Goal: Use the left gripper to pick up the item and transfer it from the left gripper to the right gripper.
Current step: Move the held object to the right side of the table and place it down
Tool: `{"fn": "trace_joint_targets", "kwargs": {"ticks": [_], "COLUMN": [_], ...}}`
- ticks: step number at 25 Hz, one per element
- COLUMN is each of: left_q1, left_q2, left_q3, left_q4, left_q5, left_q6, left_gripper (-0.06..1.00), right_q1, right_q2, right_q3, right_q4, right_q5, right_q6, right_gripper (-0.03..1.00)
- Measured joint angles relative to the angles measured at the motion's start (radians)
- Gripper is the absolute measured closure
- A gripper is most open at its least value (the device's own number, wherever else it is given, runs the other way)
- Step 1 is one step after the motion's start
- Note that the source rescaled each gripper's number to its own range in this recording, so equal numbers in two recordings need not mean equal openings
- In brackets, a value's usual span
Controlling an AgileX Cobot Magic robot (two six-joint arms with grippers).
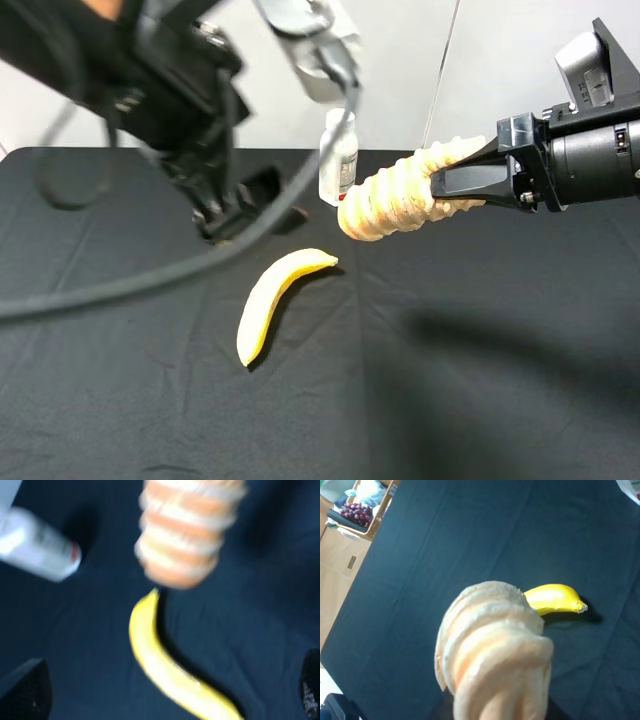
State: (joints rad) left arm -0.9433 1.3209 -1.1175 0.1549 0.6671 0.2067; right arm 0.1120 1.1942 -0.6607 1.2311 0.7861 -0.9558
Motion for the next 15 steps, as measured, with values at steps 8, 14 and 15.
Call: {"fn": "trace_joint_targets", "kwargs": {"ticks": [8, 14, 15], "left_q1": [0.000, 0.000, 0.000], "left_q2": [-0.155, -0.286, -0.316], "left_q3": [0.000, 0.003, 0.012], "left_q4": [0.151, 0.165, 0.166], "left_q5": [0.306, 0.436, 0.439], "left_q6": [-0.364, -0.413, -0.413], "left_gripper": [-0.06, -0.06, -0.06], "right_q1": [0.000, 0.000, 0.000], "right_q2": [0.000, 0.000, 0.000], "right_q3": [0.000, 0.000, 0.000], "right_q4": [-0.005, -0.010, -0.013], "right_q5": [0.000, 0.011, 0.015], "right_q6": [0.003, 0.003, 0.003], "right_gripper": [0.95, 0.95, 0.95]}}
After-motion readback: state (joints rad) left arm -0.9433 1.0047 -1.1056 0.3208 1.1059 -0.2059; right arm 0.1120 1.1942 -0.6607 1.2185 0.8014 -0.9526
